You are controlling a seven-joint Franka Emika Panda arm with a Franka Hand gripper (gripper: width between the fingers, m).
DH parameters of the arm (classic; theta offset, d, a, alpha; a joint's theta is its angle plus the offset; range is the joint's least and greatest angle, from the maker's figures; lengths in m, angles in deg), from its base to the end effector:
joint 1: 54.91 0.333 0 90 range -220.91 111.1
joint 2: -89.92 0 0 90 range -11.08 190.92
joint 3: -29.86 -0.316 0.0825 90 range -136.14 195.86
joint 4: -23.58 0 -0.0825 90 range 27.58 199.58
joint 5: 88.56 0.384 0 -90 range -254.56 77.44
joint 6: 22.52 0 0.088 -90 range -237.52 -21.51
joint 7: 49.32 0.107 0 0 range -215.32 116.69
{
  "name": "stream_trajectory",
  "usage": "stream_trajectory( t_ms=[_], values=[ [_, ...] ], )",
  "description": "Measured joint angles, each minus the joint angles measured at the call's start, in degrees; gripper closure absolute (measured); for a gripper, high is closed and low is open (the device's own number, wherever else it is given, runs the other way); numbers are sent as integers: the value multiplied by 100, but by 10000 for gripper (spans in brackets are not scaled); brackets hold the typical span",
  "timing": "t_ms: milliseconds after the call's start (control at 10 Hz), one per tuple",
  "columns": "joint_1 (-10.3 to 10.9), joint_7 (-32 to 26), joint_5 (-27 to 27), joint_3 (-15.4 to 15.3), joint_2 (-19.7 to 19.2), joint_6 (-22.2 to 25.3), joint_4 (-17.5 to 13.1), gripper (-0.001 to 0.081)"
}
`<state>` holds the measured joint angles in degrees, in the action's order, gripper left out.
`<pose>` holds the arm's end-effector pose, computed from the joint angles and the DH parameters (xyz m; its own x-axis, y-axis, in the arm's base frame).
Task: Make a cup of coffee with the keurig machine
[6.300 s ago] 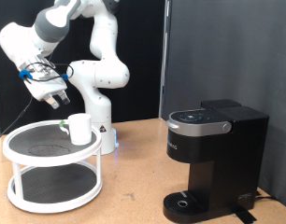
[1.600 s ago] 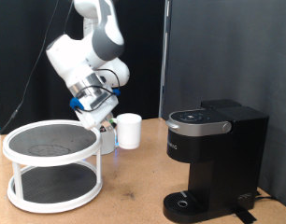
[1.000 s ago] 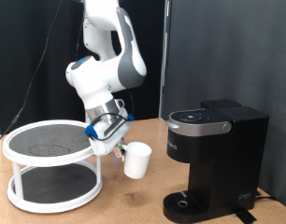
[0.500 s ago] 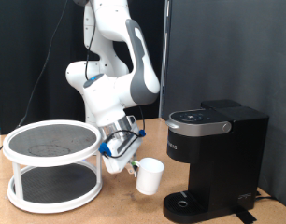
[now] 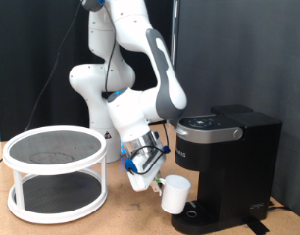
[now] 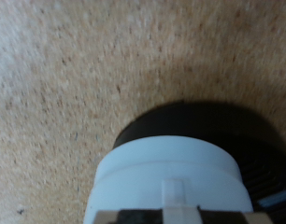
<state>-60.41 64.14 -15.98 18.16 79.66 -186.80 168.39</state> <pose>0.4458 -0.0019 0.2076 -0.9476 0.0033 -0.3194 -0.1007 0.9458 0.3086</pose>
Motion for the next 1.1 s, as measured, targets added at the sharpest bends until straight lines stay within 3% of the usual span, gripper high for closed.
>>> stream_trajectory(
  t_ms=[500, 1100],
  values=[
    [0, -956, 942, -174, -58, 20, -177, 803],
    [-1, -1070, 1032, -236, -101, 125, -185, 803]
  ],
)
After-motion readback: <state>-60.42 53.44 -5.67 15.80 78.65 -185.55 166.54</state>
